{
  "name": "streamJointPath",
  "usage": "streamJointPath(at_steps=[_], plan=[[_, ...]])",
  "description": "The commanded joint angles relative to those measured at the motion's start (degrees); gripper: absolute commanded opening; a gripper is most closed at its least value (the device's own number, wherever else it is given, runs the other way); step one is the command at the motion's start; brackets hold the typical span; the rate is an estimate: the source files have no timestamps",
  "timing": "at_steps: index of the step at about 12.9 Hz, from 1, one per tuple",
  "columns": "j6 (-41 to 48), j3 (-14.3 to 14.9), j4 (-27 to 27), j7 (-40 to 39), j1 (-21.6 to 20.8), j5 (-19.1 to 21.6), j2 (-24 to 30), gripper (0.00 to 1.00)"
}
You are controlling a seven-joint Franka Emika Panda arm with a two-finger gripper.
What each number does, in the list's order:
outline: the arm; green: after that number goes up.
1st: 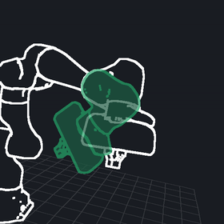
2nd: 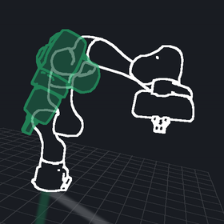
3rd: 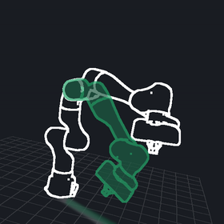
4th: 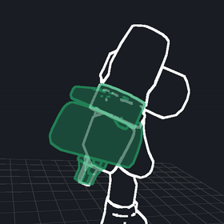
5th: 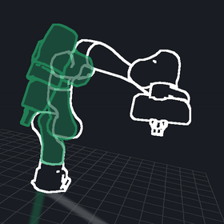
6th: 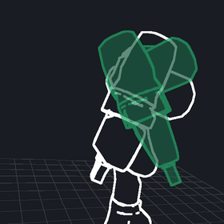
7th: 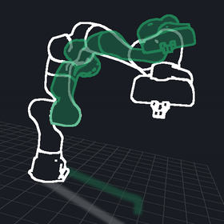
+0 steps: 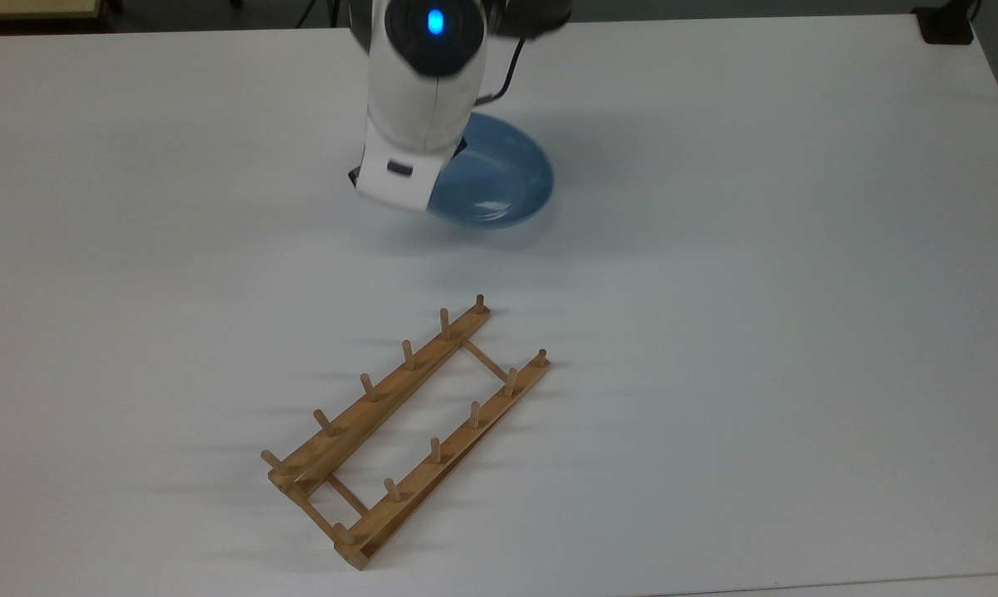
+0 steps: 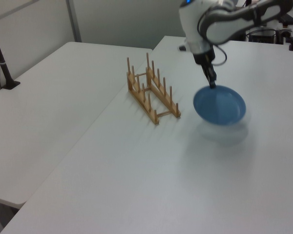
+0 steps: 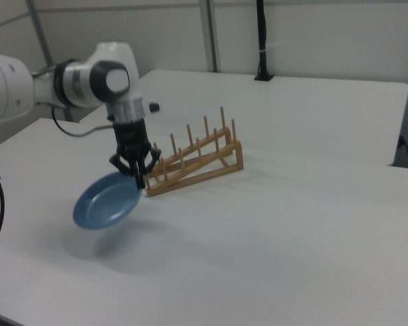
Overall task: Place plate in plate rack
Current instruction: 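Lift the plate by its rim and tilt it upright, then carry the upright plate over the rack and lower it between pegs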
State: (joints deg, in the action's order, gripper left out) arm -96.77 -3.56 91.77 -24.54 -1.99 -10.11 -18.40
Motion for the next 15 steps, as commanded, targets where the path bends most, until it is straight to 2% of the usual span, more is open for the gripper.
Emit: streamJointPath(at_steps=[1,4,9,11,13,15], plan=[[2.47,0.66,-7.99,3.68,-0.04,4.56,3.11,0.0],[-0.42,1.1,-11.17,10.45,0.49,5.18,3.11,0.0],[-19.46,1.1,-11.35,28.98,2.6,4.4,3.2,0.0],[-27.73,2.23,-11.0,35.32,2.6,3.26,2.94,0.0],[-35.47,2.24,-8.73,42.26,2.6,-2.09,2.76,0.0],[-40.58,2.15,-4.96,51.13,2.17,-13.82,2.15,0.0]])
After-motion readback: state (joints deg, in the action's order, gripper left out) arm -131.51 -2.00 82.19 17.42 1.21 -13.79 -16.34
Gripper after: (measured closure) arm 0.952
